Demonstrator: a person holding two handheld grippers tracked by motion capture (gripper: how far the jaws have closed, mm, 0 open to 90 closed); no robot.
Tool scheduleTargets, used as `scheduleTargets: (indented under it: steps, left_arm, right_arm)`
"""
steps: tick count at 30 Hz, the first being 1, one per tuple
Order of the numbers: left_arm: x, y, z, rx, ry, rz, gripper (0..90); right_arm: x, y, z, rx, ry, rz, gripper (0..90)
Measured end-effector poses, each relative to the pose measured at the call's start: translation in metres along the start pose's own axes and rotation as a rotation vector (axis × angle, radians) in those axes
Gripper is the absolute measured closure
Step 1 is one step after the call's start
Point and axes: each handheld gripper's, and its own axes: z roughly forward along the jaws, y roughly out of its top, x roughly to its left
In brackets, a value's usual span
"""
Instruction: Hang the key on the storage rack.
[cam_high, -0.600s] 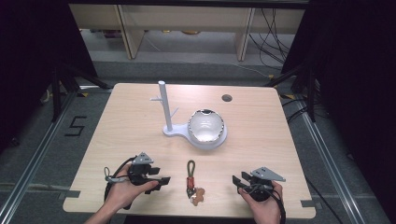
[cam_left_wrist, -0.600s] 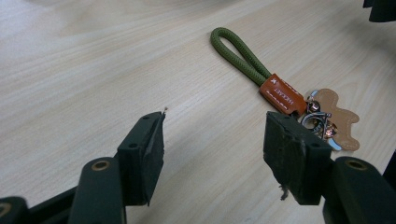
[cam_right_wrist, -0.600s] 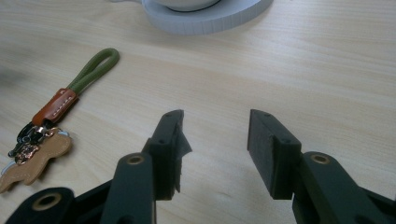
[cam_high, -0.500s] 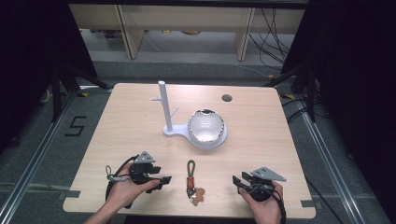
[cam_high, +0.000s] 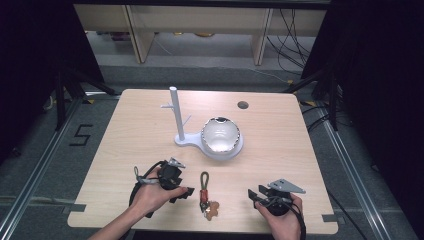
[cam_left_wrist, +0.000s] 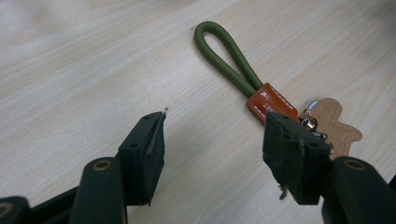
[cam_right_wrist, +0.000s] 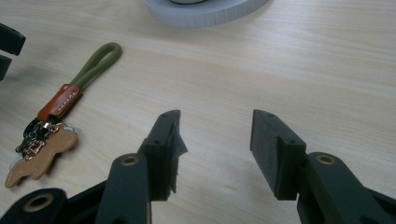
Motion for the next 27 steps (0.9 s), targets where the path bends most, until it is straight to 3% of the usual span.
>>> scheduleTargets:
  steps: [1, 2, 4, 9, 14, 15, 20, 21, 27]
  left_arm:
    - [0.000, 0.000, 0.000, 0.000, 0.000, 0.000, 38.5]
    - [-0.003, 0.005, 0.003, 0.040, -0.011, 0.006, 38.5]
    - [-0.007, 0.008, 0.007, 0.063, -0.012, 0.002, 38.4]
    - [-0.015, 0.015, 0.016, 0.088, -0.027, -0.016, 38.5]
    - [-0.023, 0.025, 0.028, 0.120, -0.045, -0.059, 37.8]
    - [-0.026, 0.025, 0.029, 0.124, -0.040, -0.090, 37.6]
    - [-0.032, 0.028, 0.038, 0.148, -0.028, -0.097, 37.1]
    - [-0.033, 0.028, 0.039, 0.152, -0.032, -0.097, 37.1]
    - [-0.036, 0.032, 0.040, 0.156, -0.014, -0.080, 37.1]
  right_arm:
    - [0.000, 0.000, 0.000, 0.000, 0.000, 0.000, 53.3]
    - [0.000, 0.000, 0.000, -0.001, 0.003, 0.000, 53.2]
    - [0.000, 0.000, 0.000, 0.007, 0.011, 0.008, 53.1]
    - [0.000, 0.000, -0.001, 0.000, 0.008, 0.005, 52.8]
    - [0.000, 0.000, -0.001, 0.013, 0.007, 0.013, 52.3]
    - [0.000, 0.000, -0.001, 0.014, 0.008, 0.016, 52.3]
    - [-0.002, -0.001, 0.000, 0.009, 0.021, 0.017, 51.7]
    - [0.002, -0.002, -0.001, 0.022, 0.023, 0.060, 51.6]
    - [0.001, -0.002, 0.000, 0.018, 0.020, 0.043, 51.3]
